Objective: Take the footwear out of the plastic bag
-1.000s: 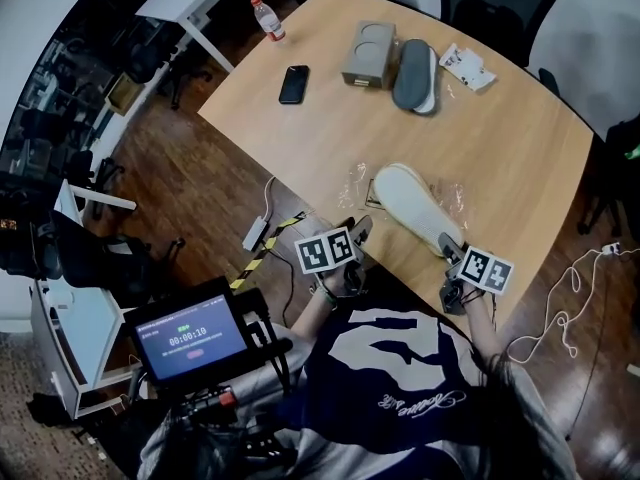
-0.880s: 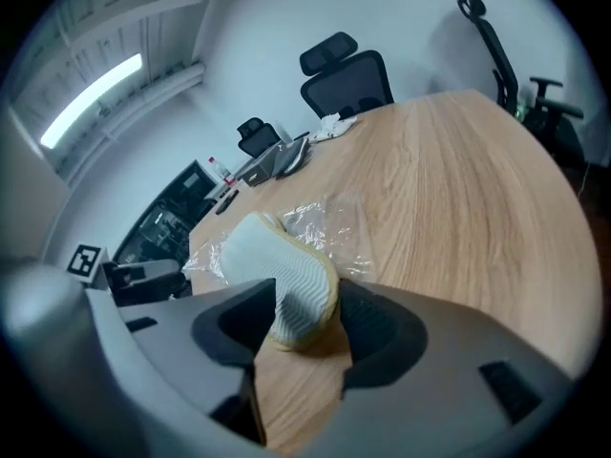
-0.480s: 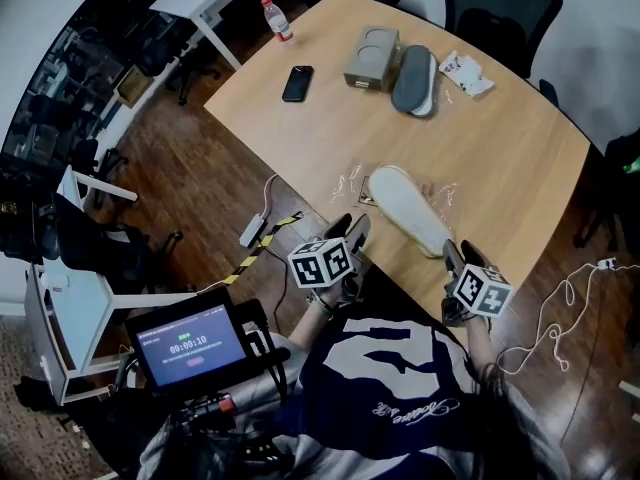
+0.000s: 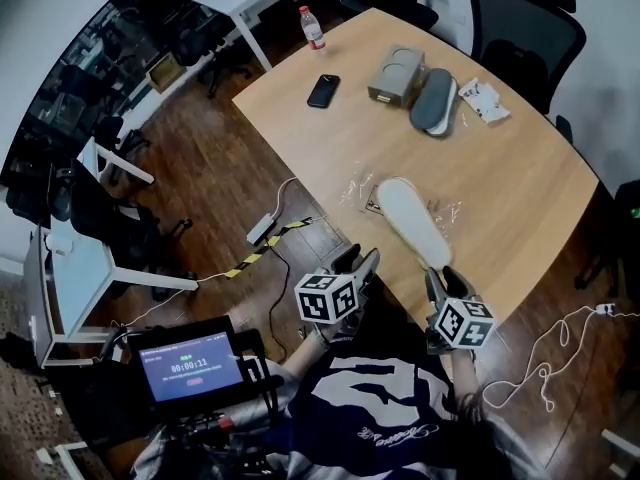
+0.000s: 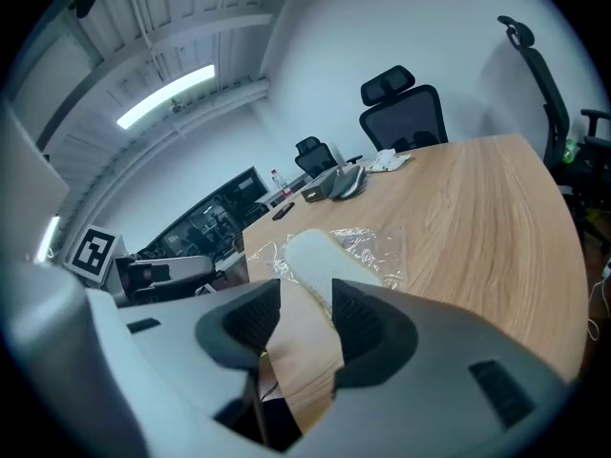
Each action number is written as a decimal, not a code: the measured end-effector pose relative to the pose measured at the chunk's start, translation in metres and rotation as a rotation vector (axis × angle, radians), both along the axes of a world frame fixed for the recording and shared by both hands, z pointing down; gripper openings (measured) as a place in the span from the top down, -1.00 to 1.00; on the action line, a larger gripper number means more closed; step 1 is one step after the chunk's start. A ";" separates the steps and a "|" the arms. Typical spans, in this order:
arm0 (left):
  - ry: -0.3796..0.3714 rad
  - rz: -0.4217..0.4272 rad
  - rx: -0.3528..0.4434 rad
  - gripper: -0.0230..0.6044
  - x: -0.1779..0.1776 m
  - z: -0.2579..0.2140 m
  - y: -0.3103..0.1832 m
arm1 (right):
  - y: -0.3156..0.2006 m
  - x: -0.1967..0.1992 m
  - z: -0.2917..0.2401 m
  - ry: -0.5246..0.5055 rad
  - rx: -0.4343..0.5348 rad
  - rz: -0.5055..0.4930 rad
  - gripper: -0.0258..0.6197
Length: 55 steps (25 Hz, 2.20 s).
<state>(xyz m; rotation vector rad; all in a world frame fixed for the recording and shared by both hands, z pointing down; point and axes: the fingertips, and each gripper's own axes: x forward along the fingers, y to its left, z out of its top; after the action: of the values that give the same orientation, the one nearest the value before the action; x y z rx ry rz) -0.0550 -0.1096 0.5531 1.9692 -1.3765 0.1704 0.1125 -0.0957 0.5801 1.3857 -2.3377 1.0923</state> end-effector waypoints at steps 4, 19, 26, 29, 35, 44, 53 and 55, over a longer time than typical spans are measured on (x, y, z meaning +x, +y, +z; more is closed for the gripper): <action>-0.012 -0.006 0.020 0.31 -0.003 -0.007 0.015 | 0.018 -0.020 0.005 -0.003 -0.006 -0.053 0.51; 0.031 -0.013 0.148 0.41 -0.051 -0.049 0.094 | 0.076 -0.091 -0.010 0.032 0.012 -0.098 0.93; 0.068 0.000 0.149 0.92 -0.091 -0.043 0.171 | 0.143 -0.134 -0.023 0.011 0.038 -0.066 0.93; 0.097 0.007 0.125 0.91 -0.095 -0.031 0.195 | 0.176 -0.138 -0.024 0.007 0.041 -0.050 0.93; 0.148 0.078 0.105 0.91 -0.076 -0.024 0.231 | 0.231 -0.129 -0.023 0.036 0.031 -0.028 0.93; 0.129 0.170 0.136 0.92 -0.039 -0.042 0.263 | 0.254 -0.103 -0.039 0.011 0.055 0.038 0.93; 0.145 0.132 0.152 0.91 0.025 -0.054 0.293 | 0.290 -0.042 -0.044 0.004 0.075 0.013 0.93; 0.143 0.141 0.145 0.91 0.041 -0.062 0.303 | 0.296 -0.034 -0.055 0.003 0.081 -0.002 0.93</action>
<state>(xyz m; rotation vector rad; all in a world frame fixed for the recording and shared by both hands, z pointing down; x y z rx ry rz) -0.0139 0.1930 0.4913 2.1559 -1.1874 -0.0062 0.0784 0.2000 0.5249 1.4105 -2.4061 1.0045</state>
